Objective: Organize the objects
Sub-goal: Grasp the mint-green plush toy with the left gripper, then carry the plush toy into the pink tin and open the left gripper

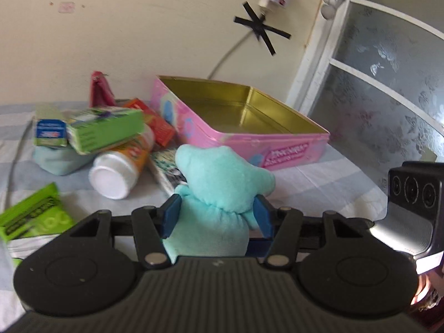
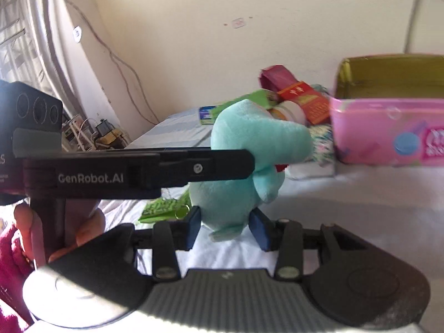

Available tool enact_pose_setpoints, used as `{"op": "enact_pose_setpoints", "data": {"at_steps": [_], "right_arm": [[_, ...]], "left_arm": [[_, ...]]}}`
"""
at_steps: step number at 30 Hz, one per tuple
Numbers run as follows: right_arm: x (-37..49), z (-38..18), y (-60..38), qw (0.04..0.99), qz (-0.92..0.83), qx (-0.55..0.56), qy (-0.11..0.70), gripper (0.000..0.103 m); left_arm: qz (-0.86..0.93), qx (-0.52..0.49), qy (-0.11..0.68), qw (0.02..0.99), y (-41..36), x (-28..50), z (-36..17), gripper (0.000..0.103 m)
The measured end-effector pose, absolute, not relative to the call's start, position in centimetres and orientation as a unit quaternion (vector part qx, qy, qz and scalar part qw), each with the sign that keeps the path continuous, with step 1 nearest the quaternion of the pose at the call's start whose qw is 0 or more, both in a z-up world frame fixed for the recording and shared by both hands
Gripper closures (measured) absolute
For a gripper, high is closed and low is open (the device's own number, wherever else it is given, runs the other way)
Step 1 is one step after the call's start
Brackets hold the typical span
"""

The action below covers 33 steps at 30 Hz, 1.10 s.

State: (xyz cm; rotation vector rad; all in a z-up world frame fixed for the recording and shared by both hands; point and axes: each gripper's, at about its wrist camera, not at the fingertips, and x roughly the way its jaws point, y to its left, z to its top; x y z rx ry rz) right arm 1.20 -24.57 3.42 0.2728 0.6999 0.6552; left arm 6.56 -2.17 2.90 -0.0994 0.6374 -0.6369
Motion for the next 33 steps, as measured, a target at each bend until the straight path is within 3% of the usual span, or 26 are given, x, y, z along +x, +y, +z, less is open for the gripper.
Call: {"op": "enact_pose_setpoints", "data": {"at_steps": [6, 15, 23, 29, 33], "right_arm": [[0.0, 2.5, -30.4, 0.885, 0.277, 0.185, 0.326, 0.068], [4.0, 8.7, -37.0, 0.941, 0.228, 0.160, 0.193, 0.068], [10.3, 7.8, -43.4, 0.951, 0.133, 0.187, 0.207, 0.067], [10.6, 6.6, -44.7, 0.964, 0.072, 0.179, 0.185, 0.049], [8.9, 6.4, -44.4, 0.971, 0.059, 0.163, 0.163, 0.041]], "left_arm": [[-0.346, -0.010, 0.313, 0.884, -8.1, 6.8, 2.4, 0.044], [-0.379, 0.028, 0.201, 0.903, -15.5, 11.2, 9.1, 0.044], [-0.379, 0.032, 0.238, 0.893, -25.1, 18.0, 7.0, 0.044], [-0.355, 0.004, 0.313, 0.881, -27.5, 20.7, 4.4, 0.040], [-0.344, -0.013, 0.308, 0.887, -26.2, 19.5, 4.8, 0.035]]}}
